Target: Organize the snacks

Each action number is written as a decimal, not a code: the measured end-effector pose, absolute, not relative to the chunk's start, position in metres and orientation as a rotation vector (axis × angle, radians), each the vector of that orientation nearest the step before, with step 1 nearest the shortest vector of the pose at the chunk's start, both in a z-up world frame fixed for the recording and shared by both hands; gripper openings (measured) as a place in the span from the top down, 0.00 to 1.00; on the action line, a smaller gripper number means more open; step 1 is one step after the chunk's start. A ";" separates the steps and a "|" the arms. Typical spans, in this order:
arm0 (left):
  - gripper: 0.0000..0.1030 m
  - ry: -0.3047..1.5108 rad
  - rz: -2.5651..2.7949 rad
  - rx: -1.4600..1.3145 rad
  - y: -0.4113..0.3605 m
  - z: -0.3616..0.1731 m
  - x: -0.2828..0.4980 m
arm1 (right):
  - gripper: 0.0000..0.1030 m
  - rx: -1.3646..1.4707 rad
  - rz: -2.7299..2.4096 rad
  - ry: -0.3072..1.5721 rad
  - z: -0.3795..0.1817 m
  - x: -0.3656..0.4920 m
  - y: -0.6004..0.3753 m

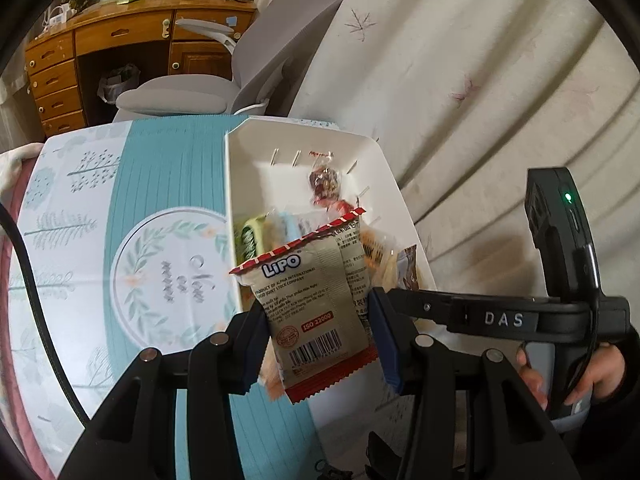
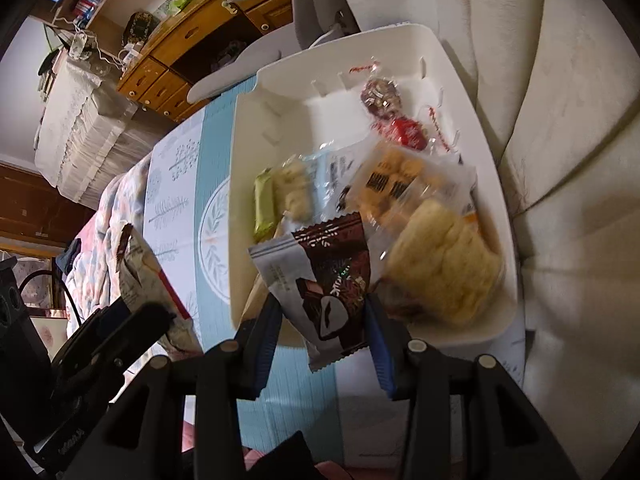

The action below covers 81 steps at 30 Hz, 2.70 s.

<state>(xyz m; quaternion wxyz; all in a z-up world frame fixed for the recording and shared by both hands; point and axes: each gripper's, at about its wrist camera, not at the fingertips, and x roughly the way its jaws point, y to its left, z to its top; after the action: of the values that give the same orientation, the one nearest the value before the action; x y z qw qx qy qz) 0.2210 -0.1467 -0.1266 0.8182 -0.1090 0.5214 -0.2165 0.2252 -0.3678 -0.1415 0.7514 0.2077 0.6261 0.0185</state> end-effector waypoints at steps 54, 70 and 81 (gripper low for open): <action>0.01 1.049 -0.117 -0.082 -0.007 -0.049 0.011 | 0.03 0.221 0.022 1.075 -0.035 0.010 -0.203; 0.01 0.971 0.003 -0.038 -0.027 -0.031 -0.005 | 0.00 0.151 0.013 0.983 -0.021 -0.004 -0.208; 0.01 0.930 0.025 -0.007 -0.036 -0.021 -0.006 | 0.00 0.162 0.022 0.962 -0.020 -0.005 -0.216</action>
<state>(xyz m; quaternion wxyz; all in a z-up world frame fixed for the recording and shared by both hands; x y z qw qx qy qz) -0.0059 -0.0364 -0.0214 0.8937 -0.0036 0.4484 0.0121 -0.0051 -0.2158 -0.0199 0.8832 0.0779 0.4623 0.0107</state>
